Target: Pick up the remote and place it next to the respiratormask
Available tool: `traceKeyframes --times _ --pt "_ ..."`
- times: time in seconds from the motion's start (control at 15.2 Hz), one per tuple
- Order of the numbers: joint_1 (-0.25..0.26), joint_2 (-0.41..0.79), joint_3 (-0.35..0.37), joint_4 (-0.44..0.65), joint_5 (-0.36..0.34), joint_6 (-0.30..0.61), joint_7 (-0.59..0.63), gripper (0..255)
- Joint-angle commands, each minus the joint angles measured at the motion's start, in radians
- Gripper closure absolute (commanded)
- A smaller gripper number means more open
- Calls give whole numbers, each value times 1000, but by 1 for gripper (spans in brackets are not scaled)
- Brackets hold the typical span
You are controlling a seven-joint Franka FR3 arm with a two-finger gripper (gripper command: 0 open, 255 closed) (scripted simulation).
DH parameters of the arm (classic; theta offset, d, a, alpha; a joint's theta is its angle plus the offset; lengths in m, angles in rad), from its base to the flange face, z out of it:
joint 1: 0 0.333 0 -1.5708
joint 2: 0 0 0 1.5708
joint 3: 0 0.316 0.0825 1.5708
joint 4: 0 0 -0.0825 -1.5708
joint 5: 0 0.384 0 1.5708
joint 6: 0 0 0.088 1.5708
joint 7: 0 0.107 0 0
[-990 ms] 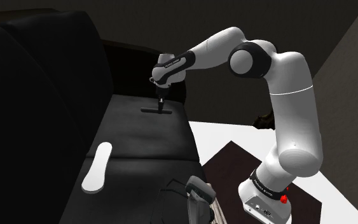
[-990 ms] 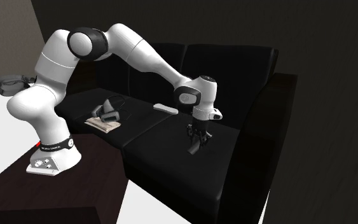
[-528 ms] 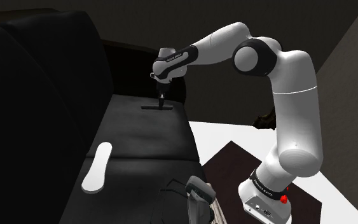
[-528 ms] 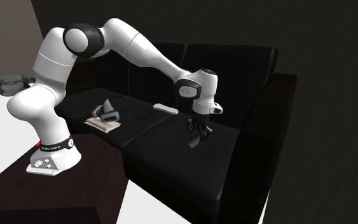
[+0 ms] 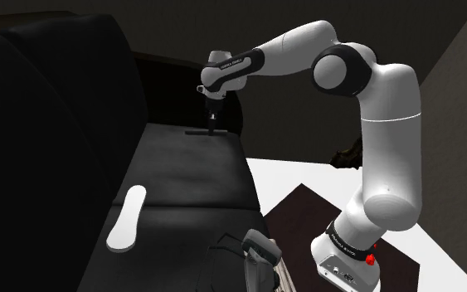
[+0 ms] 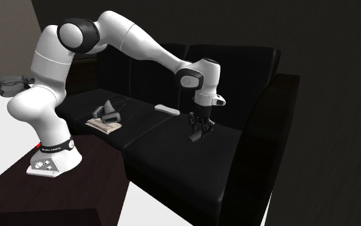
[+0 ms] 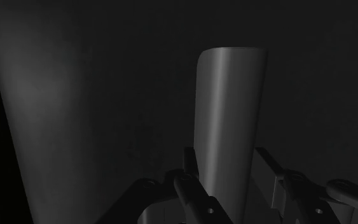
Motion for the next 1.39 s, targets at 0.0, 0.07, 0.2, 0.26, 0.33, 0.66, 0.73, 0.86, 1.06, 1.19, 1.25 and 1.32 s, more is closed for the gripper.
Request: traceKeyframes --times 0.0,0.07,0.2,0.26,0.33,0.66,0.73,0.86,1.06,1.19,1.25,1.32 --pt "0 -12 -1 12 -2 -23 2 255" --pt "0 -18 -2 16 -4 -34 3 255" --pt "1 -30 -3 26 -6 -55 5 255" --pt "1 -35 -4 31 -7 -66 6 255" --pt "1 -41 -4 36 -8 -76 7 255" --pt "2 -66 -7 67 -13 -132 12 255" --pt "2 -70 -7 74 -14 -143 13 255" --pt "2 -79 -8 88 -16 -166 14 255" --pt "2 -90 -9 112 -18 -201 17 255" --pt "2 -96 -10 130 -20 -224 19 255" --pt "1 -99 -10 139 -20 -236 20 255" --pt "1 -102 -10 148 -21 -249 20 255"
